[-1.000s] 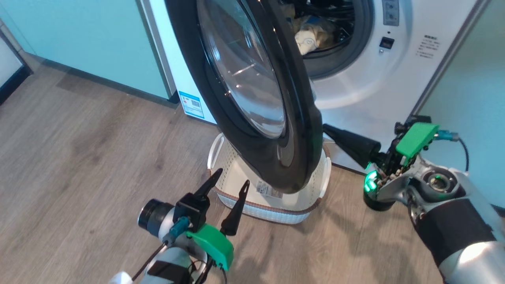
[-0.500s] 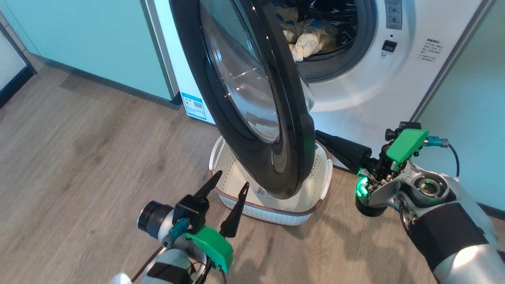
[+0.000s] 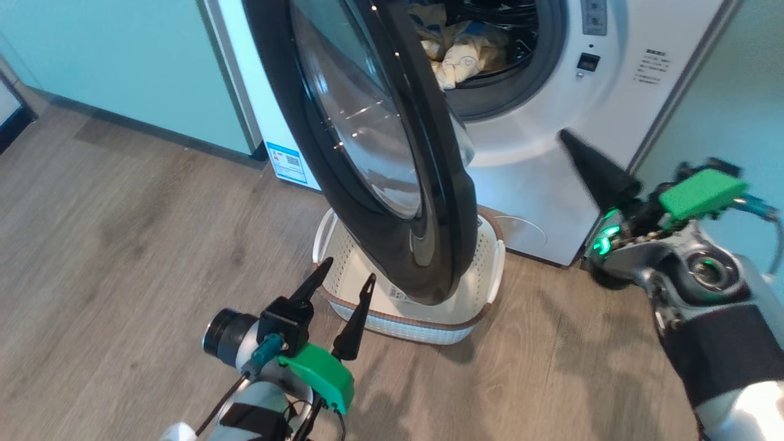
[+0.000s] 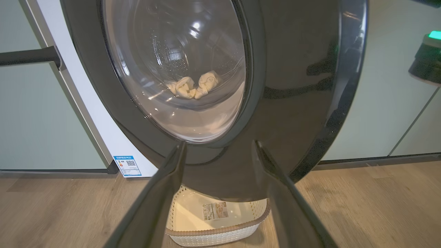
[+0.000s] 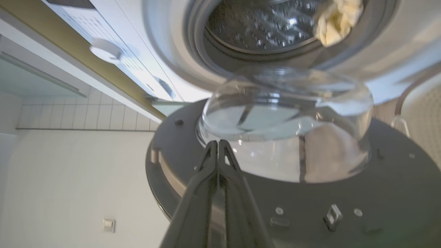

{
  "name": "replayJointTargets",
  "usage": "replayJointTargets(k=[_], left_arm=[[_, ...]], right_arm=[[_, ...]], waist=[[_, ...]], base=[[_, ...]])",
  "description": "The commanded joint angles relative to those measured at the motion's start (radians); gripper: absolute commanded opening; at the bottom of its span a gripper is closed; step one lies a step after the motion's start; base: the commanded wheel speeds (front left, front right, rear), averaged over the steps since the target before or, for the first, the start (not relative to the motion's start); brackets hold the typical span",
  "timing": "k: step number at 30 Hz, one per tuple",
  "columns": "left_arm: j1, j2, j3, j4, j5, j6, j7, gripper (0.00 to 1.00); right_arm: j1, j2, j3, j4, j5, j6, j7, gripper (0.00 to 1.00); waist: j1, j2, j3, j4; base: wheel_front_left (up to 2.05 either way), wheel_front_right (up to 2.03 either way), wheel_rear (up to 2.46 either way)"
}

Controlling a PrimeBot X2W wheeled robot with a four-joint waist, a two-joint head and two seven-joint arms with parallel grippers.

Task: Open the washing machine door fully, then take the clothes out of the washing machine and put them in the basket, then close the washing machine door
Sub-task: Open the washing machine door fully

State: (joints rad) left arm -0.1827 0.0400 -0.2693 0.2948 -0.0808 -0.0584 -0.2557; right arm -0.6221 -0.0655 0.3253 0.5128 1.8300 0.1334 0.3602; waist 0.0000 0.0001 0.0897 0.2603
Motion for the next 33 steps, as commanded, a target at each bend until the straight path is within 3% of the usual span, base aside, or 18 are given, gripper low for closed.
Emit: replayJointTargets(k=[1, 2, 3, 11, 12, 15, 17, 21, 24, 27, 33], left_arm=[[-0.030, 0.010, 0.043, -0.038, 0.002, 0.005, -0.006, 1.00], [-0.031, 0.010, 0.046, -0.038, 0.002, 0.005, -0.006, 1.00], [-0.031, 0.011, 0.050, -0.038, 0.003, 0.006, -0.006, 1.00], [-0.038, 0.013, 0.080, -0.051, 0.007, 0.009, -0.006, 1.00], [-0.038, 0.013, 0.080, -0.051, 0.007, 0.009, -0.006, 1.00], [-0.037, 0.014, 0.092, -0.055, 0.009, 0.010, -0.006, 1.00], [-0.036, 0.015, 0.101, -0.060, 0.010, 0.012, -0.006, 1.00], [-0.036, 0.017, 0.118, -0.071, 0.012, 0.014, -0.006, 1.00], [-0.036, 0.017, 0.130, -0.077, 0.013, 0.016, -0.006, 1.00], [-0.033, 0.017, 0.141, -0.081, 0.014, 0.017, -0.006, 1.00], [-0.025, 0.018, 0.160, -0.086, 0.016, 0.018, -0.006, 1.00]], right_arm=[[0.015, -0.013, -0.036, -0.088, -0.047, -0.003, -0.071, 0.36], [0.027, -0.021, -0.049, -0.117, -0.077, -0.003, -0.104, 0.92], [0.039, -0.026, -0.065, -0.150, -0.107, -0.003, -0.143, 1.00], [0.140, -0.115, -0.116, -0.440, -0.449, -0.003, -0.509, 1.00], [0.140, -0.115, -0.116, -0.440, -0.449, -0.003, -0.509, 1.00], [0.188, -0.163, -0.098, -0.509, -0.602, -0.003, -0.602, 1.00], [0.220, -0.188, -0.118, -0.553, -0.741, -0.003, -0.619, 1.00], [0.305, -0.143, -0.232, -0.709, -1.114, -0.003, -0.621, 1.00], [0.401, -0.097, -0.274, -0.795, -1.311, -0.003, -0.622, 1.00], [0.493, -0.073, -0.306, -0.841, -1.457, -0.003, -0.622, 1.00], [0.662, -0.032, -0.356, -0.810, -1.605, -0.003, -0.622, 1.00]], waist=[[0.0000, -0.0001, 0.003, -0.012], [0.0000, -0.0001, 0.003, -0.016], [0.0000, -0.0001, 0.004, -0.022], [0.0000, -0.0001, 0.018, -0.063], [0.0000, -0.0001, 0.018, -0.063], [0.0000, -0.0001, 0.020, -0.078], [0.0000, -0.0001, 0.023, -0.089], [0.0000, -0.0001, 0.032, -0.108], [0.0000, -0.0001, 0.036, -0.119], [0.0000, -0.0001, 0.039, -0.131], [0.0000, -0.0001, 0.039, -0.151]], base=[[0.00, 0.00, 0.00], [0.00, 0.00, 0.00], [0.00, 0.00, 0.00], [0.00, 0.00, 0.00], [0.00, 0.00, 0.00], [0.00, 0.00, 0.00], [0.00, 0.00, 0.00], [0.00, 0.00, 0.00], [0.00, 0.00, 0.00], [0.00, 0.00, 0.00], [0.00, 0.00, 0.00]])
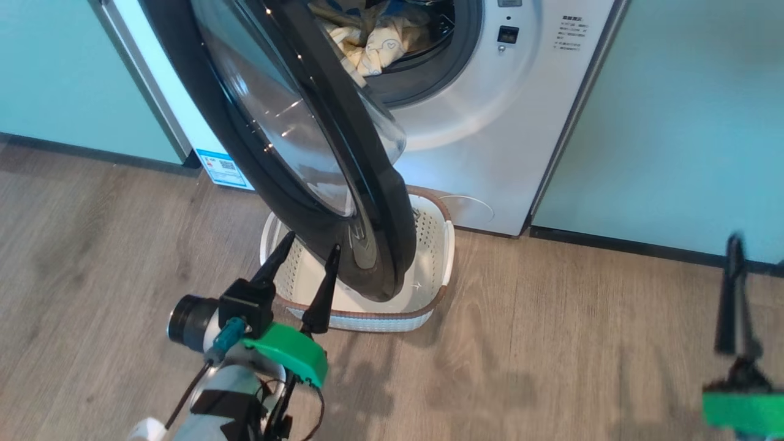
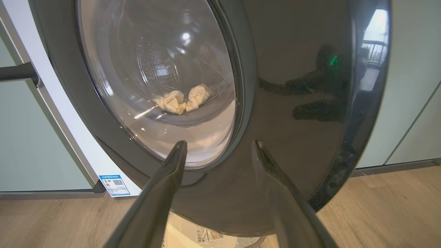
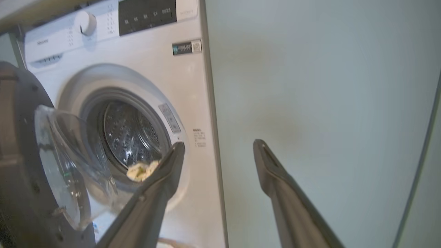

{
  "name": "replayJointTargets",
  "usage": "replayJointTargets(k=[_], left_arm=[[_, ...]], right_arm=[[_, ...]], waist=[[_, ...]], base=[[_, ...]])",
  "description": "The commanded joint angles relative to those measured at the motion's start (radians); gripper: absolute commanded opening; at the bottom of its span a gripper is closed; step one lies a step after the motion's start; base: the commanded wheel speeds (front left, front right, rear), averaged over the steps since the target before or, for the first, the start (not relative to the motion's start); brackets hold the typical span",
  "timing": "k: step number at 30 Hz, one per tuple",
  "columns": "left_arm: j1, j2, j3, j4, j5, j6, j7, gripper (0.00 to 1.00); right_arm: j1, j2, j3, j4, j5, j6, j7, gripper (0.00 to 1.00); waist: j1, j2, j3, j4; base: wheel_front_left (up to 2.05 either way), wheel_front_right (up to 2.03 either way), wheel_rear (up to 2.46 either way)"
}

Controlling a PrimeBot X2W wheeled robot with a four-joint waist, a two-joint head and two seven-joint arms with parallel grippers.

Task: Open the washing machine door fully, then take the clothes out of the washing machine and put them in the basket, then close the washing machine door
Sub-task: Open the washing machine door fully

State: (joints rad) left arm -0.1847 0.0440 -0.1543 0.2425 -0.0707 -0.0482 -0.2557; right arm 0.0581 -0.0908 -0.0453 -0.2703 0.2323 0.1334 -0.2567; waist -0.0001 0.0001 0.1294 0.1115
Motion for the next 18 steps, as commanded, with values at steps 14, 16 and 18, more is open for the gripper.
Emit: replayJointTargets(k=[14, 16, 18], left_arm=[[0.002, 0.017, 0.092, -0.041, 0.008, 0.009, -0.006, 1.00], [0.011, 0.017, 0.099, -0.042, 0.008, 0.008, -0.006, 1.00], [0.017, 0.017, 0.103, -0.042, 0.009, 0.008, -0.006, 1.00]], right_arm=[[0.181, 0.040, -0.024, 0.162, -0.046, -0.003, -0.005, 1.00], [0.187, 0.040, -0.027, 0.171, -0.030, -0.003, -0.005, 1.00], [0.189, 0.040, -0.033, 0.172, -0.028, -0.003, -0.005, 1.00]], waist=[[0.0001, -0.0001, -0.023, -0.020], [0.0001, -0.0001, -0.029, -0.024], [0.0001, -0.0001, -0.031, -0.026]], base=[[0.00, 0.00, 0.00], [0.00, 0.00, 0.00], [0.00, 0.00, 0.00]])
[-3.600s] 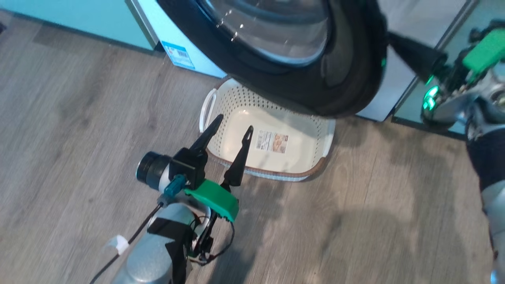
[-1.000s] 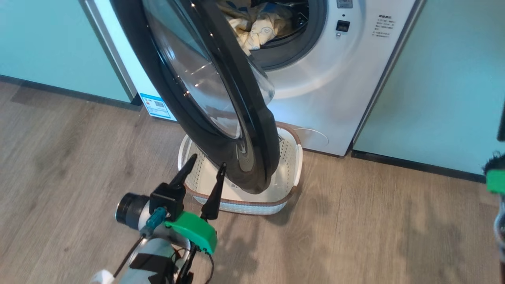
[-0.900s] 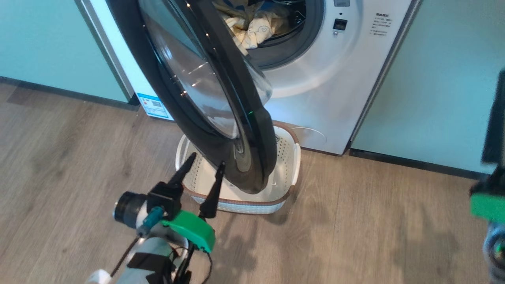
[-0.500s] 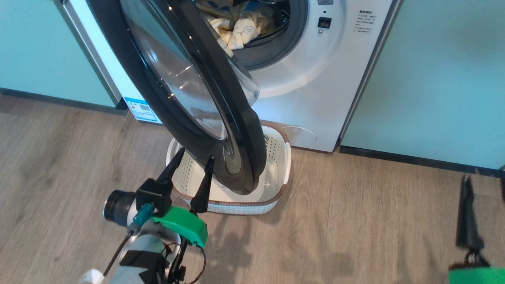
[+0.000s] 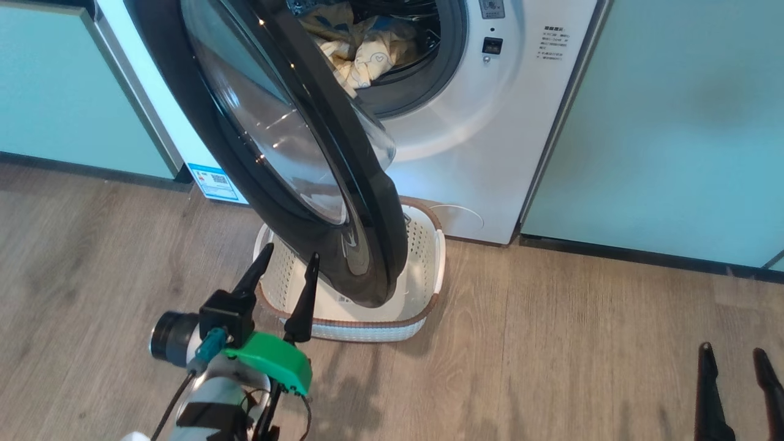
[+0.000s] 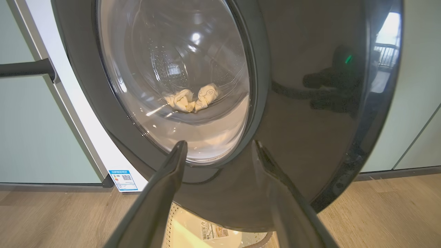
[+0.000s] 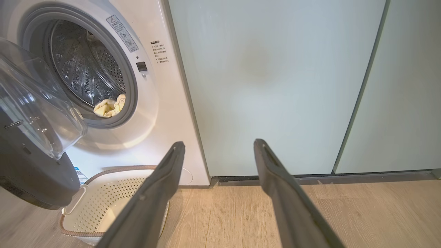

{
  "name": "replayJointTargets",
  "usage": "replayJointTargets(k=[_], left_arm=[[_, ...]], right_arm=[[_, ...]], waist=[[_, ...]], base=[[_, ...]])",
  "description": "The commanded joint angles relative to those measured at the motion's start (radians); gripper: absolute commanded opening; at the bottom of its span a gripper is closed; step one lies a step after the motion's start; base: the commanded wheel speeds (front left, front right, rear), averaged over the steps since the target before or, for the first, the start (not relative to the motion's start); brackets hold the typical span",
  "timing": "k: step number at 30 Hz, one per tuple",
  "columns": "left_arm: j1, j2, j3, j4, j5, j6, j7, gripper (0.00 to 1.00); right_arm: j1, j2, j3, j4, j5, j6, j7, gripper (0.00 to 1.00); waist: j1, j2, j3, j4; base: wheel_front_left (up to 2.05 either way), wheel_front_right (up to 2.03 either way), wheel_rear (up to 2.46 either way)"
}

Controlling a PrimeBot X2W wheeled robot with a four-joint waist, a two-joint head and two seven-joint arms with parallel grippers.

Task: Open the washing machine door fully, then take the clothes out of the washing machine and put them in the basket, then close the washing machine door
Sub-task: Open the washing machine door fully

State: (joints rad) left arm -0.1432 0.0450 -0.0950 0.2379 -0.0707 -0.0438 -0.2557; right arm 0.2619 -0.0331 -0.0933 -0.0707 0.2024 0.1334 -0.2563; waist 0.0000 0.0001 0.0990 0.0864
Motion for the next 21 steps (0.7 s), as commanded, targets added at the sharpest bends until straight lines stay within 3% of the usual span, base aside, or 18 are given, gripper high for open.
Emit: replayJointTargets(k=[1, 21], left_arm=[[-0.023, 0.016, 0.044, -0.038, 0.010, 0.003, -0.006, 1.00], [-0.019, 0.012, 0.046, -0.034, 0.012, 0.001, -0.006, 1.00]], right_arm=[[-0.015, -0.017, 0.013, -0.028, 0.003, -0.003, -0.005, 1.00], [-0.021, -0.017, 0.023, -0.035, 0.005, -0.003, -0.005, 1.00]], waist=[[0.0000, -0.0001, -0.001, -0.001], [0.0000, -0.0001, 0.001, -0.006]], base=[[0.00, 0.00, 0.00], [0.00, 0.00, 0.00]])
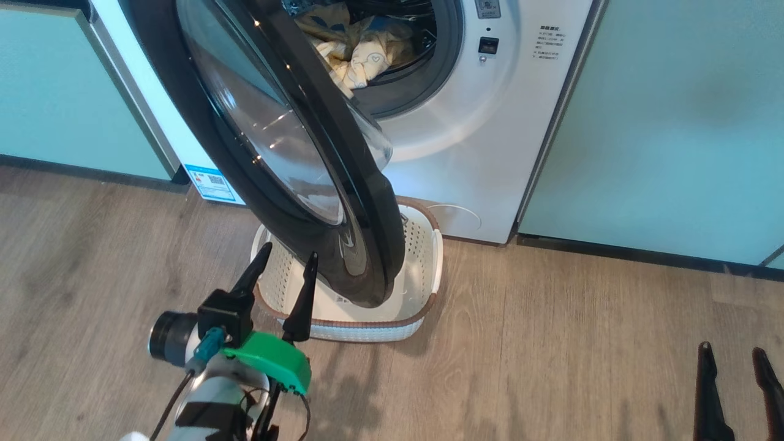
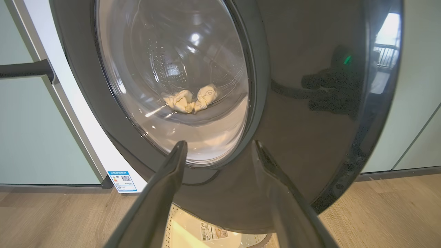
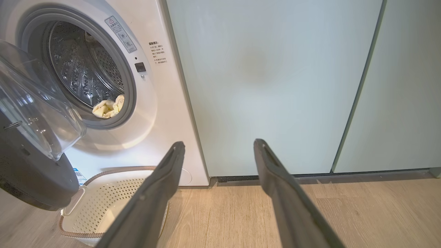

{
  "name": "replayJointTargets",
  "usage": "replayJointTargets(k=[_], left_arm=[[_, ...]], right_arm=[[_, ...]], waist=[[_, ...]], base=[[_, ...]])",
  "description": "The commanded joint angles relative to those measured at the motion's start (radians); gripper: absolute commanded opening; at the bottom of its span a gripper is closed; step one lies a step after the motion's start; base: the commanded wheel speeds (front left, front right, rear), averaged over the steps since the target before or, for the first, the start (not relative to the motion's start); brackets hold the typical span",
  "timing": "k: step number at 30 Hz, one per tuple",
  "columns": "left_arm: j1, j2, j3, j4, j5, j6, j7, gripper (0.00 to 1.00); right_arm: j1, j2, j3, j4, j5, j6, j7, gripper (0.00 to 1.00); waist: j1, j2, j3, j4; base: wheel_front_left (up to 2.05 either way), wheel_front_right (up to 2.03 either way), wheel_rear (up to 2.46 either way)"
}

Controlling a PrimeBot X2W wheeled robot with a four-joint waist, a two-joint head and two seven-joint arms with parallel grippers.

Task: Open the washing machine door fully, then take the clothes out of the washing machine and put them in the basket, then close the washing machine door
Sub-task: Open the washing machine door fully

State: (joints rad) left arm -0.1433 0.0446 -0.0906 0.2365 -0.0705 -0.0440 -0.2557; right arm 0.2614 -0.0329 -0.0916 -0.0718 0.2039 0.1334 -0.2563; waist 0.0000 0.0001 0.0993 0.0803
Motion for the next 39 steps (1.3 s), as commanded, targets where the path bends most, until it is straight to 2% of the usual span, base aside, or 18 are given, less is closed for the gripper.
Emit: replayJointTargets(k=[1, 2, 3, 4, 14, 20, 27, 28, 32, 35, 39], left_arm=[[-0.019, 0.012, 0.041, -0.032, 0.012, 0.001, -0.006, 1.00], [-0.020, 0.012, 0.040, -0.032, 0.012, 0.000, -0.006, 1.00], [-0.020, 0.011, 0.040, -0.030, 0.011, 0.000, -0.006, 0.45], [-0.020, 0.011, 0.038, -0.027, 0.009, -0.003, -0.006, 0.00], [-0.028, 0.010, 0.039, -0.021, 0.009, -0.009, -0.006, 0.00], [-0.052, 0.011, 0.057, -0.081, 0.015, 0.000, -0.006, 0.00], [-0.154, 0.038, 0.111, -0.312, 0.045, 0.033, -0.006, 0.00], [-0.154, 0.038, 0.111, -0.312, 0.045, 0.033, -0.006, 0.00], [-0.222, 0.052, 0.109, -0.476, 0.073, 0.044, -0.006, 0.00], [-0.265, 0.056, 0.077, -0.577, 0.086, 0.036, -0.006, 0.00], [-0.286, 0.043, -0.018, -0.641, 0.076, 0.003, -0.006, 0.00]], right_arm=[[-0.021, -0.017, 0.021, -0.034, 0.004, -0.003, -0.005, 1.00], [-0.022, -0.017, 0.021, -0.035, 0.003, -0.003, -0.005, 1.00], [-0.022, -0.017, 0.020, -0.036, 0.002, -0.003, -0.005, 1.00], [-0.022, -0.017, 0.019, -0.036, 0.001, -0.003, -0.005, 1.00], [-0.023, -0.017, 0.019, -0.038, 0.002, -0.003, -0.005, 1.00], [-0.027, -0.017, 0.015, -0.041, 0.001, -0.003, -0.005, 1.00], [-0.033, -0.017, 0.012, -0.043, 0.002, -0.003, -0.005, 1.00], [-0.033, -0.017, 0.012, -0.043, 0.002, -0.003, -0.005, 1.00], [-0.039, -0.017, 0.012, -0.042, 0.001, -0.003, -0.005, 1.00], [-0.043, -0.017, 0.014, -0.042, 0.000, -0.003, -0.005, 1.00], [-0.048, -0.017, 0.014, -0.041, -0.003, -0.003, -0.005, 1.00]], waist=[[0.0000, -0.0001, 0.001, -0.001], [0.0000, -0.0001, 0.002, 0.000], [0.0000, -0.0001, 0.002, 0.000], [0.0000, -0.0001, 0.002, 0.000], [0.0000, -0.0001, 0.001, 0.000], [0.0000, -0.0001, 0.004, 0.002], [0.0000, -0.0001, 0.007, 0.006], [0.0000, -0.0001, 0.007, 0.006], [0.0000, -0.0001, 0.006, 0.003], [0.0000, -0.0001, 0.006, -0.002], [0.0000, -0.0001, 0.005, -0.011]], base=[[0.00, 0.00, 0.00], [0.00, 0.00, 0.00], [0.00, 0.00, 0.00], [0.00, 0.00, 0.00], [0.00, 0.00, 0.00], [0.00, 0.00, 0.00], [0.00, 0.00, 0.00], [0.00, 0.00, 0.00], [0.00, 0.00, 0.00], [0.00, 0.00, 0.00], [0.00, 0.00, 0.00]])
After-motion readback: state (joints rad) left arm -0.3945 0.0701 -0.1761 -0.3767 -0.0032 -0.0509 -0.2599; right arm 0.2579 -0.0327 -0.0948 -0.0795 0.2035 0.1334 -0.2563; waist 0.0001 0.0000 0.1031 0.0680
